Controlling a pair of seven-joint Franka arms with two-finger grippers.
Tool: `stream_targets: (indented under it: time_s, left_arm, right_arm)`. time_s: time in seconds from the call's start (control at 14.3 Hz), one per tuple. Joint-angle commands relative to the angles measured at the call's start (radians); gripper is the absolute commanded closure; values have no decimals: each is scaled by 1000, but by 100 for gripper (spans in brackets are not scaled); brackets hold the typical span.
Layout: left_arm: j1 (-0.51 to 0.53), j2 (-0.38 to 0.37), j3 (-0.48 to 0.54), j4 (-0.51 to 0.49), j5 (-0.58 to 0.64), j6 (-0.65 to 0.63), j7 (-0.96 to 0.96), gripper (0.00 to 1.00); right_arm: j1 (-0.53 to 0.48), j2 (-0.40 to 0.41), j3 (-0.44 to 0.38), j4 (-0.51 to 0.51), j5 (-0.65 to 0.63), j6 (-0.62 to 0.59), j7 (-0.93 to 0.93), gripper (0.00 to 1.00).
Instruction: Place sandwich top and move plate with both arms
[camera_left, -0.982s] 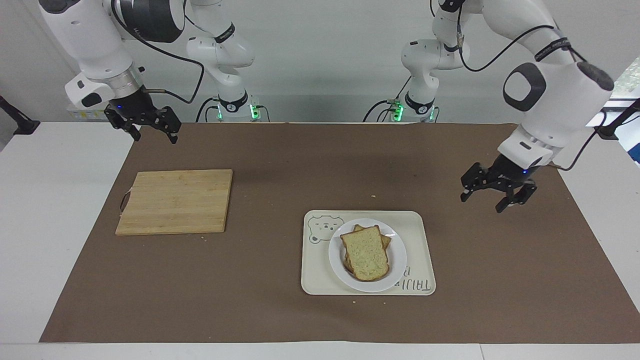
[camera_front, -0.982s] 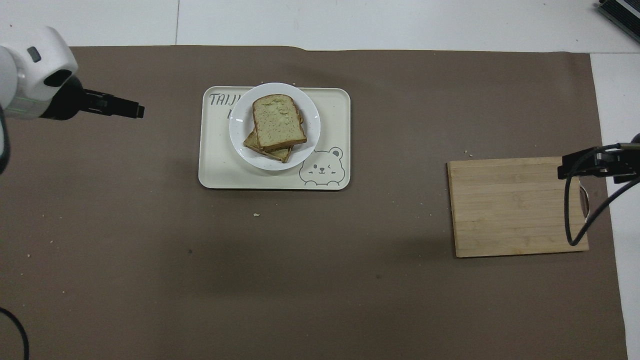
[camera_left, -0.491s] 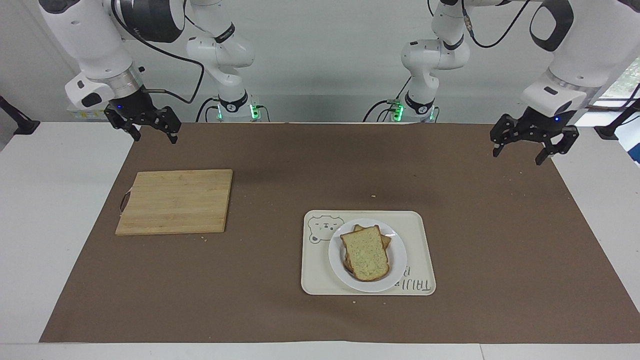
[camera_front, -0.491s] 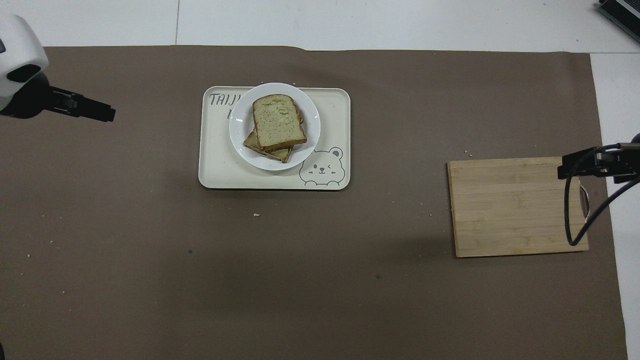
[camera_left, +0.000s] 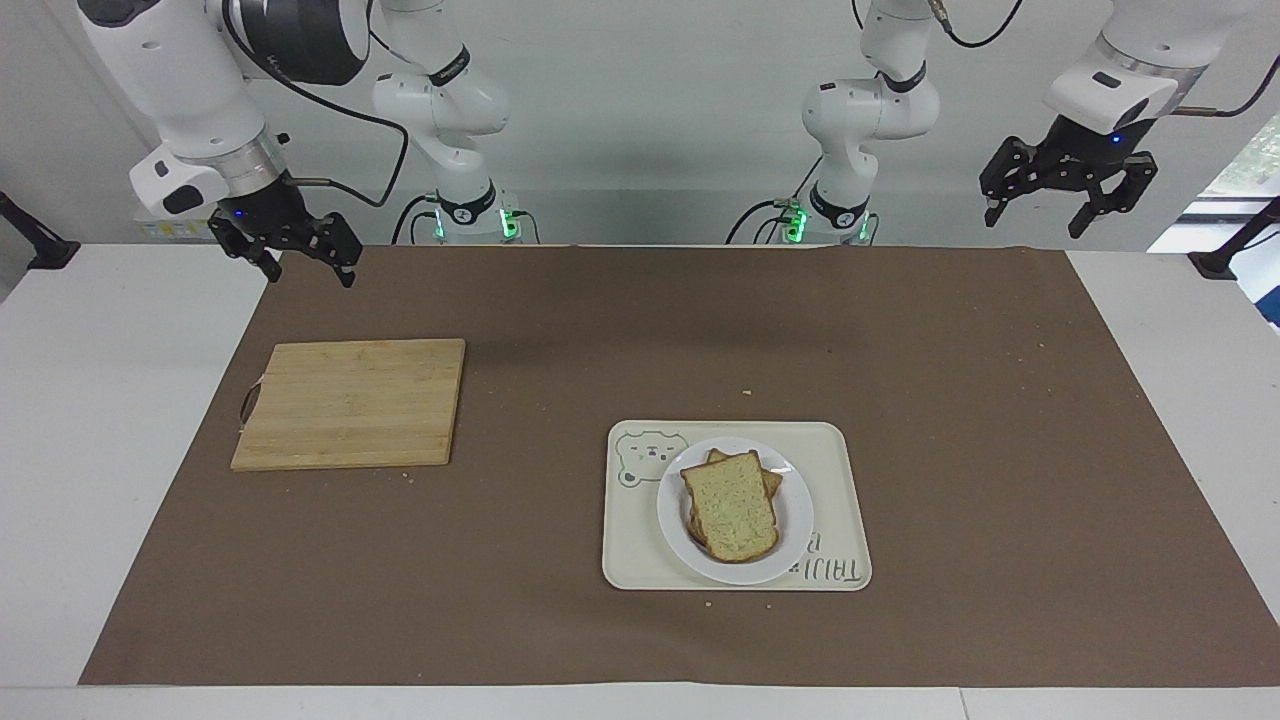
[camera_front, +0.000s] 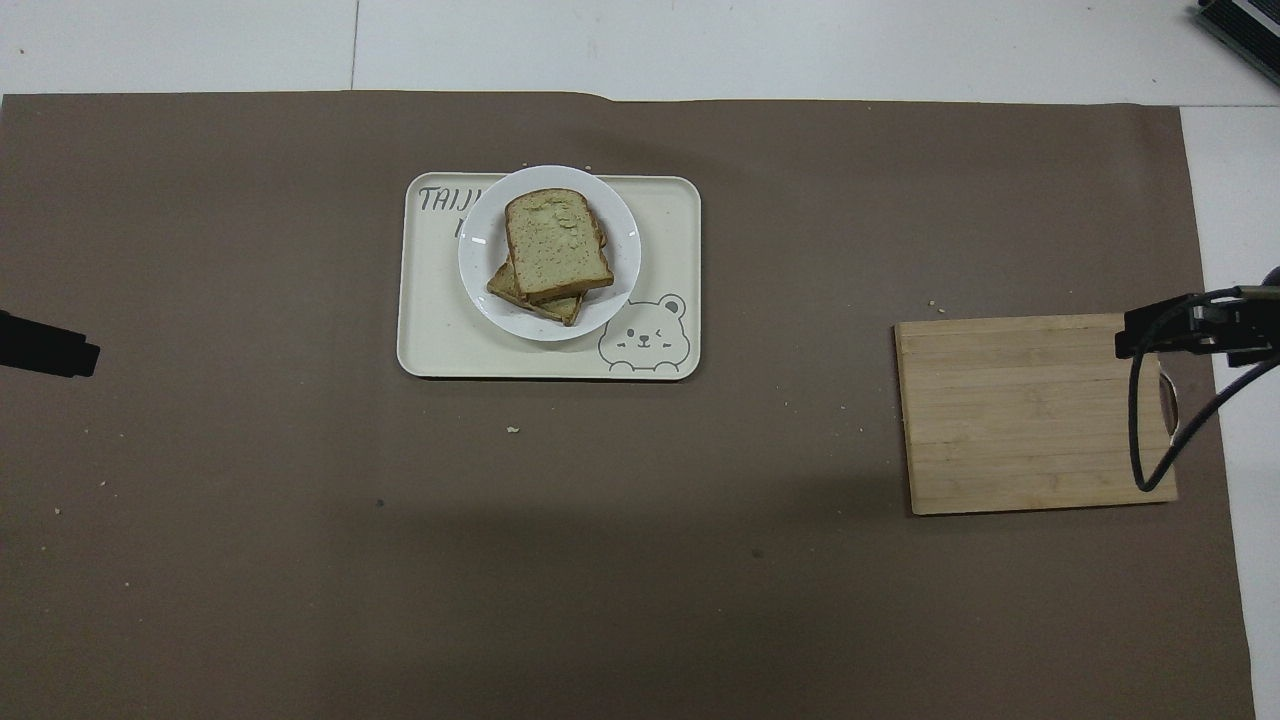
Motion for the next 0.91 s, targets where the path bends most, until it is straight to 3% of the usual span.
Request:
stream_targets:
  time_s: [0.0, 0.63, 0.84]
  left_arm:
    - [-1, -16, -5, -24, 13, -30, -48, 0]
    - [24, -1, 2, -30, -31, 13, -43, 0]
    - [27, -36, 1, -114, -36, 67, -45, 0]
  right_arm:
    - [-10, 12, 9, 20, 18, -11, 12, 0]
    - [-10, 12, 10, 20, 18, -11, 12, 0]
    - [-10, 12, 10, 20, 18, -11, 12, 0]
